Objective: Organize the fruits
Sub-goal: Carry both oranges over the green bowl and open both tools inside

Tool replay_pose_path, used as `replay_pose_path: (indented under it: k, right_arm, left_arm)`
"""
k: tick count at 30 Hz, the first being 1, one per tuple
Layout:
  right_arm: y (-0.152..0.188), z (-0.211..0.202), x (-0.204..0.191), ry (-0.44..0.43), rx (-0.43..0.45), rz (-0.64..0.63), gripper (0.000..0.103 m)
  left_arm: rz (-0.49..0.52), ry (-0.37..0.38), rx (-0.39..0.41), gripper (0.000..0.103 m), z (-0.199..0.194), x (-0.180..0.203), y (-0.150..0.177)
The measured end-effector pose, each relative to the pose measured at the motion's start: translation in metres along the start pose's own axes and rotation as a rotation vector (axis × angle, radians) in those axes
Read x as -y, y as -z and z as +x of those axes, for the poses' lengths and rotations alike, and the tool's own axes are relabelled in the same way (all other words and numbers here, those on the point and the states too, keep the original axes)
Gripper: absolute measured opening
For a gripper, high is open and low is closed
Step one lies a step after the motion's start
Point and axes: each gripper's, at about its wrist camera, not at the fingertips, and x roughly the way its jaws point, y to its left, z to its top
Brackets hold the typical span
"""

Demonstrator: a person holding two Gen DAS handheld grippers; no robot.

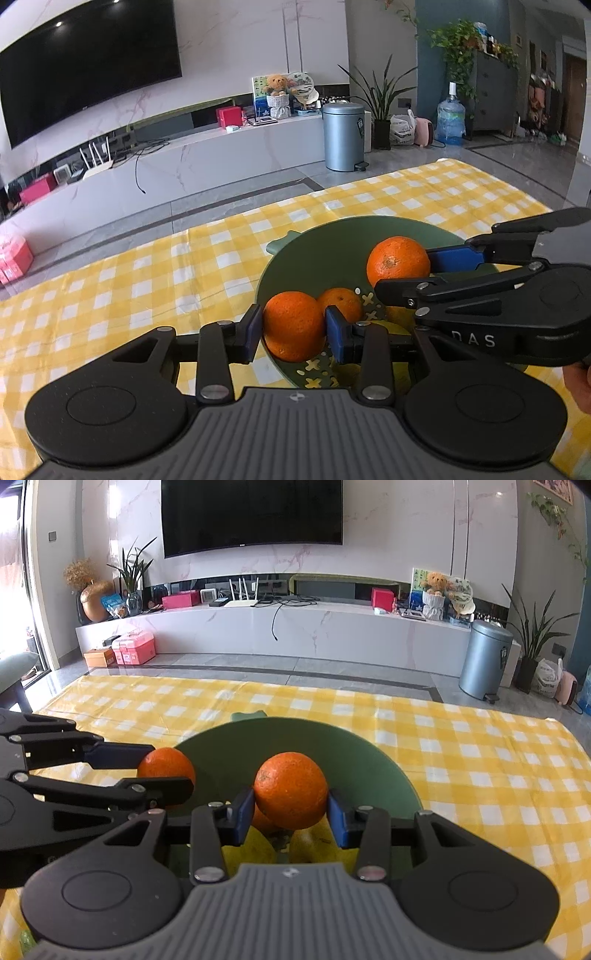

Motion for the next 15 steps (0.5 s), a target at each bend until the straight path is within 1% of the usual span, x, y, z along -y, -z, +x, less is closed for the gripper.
replay_pose_path:
  k: [2,8,10,15]
  right_arm:
    - [0.001,0.003,0.0,-0.006,-0.008,0.004,0.04]
    - [0.002,0.008,0.005,-0.023,-0.027,0.044,0.04]
    - [0.003,0.009,0.006,-0.022,-0.035,0.048,0.041]
    - [0.005,0.01,0.001,-0.015,-0.03,0.012,0.042]
  left_arm:
    - [0.013,-0.008,0.004,0.042,0.001,0.002,0.0]
    - [0.005,-0.02,0.013,0.049,0.002,-0.001,0.002]
    - [-0.01,-0.024,0.004,0.049,0.004,-0.004,0.003]
    - [-0.07,-0.01,0.001,0.049,0.005,-0.014,0.005]
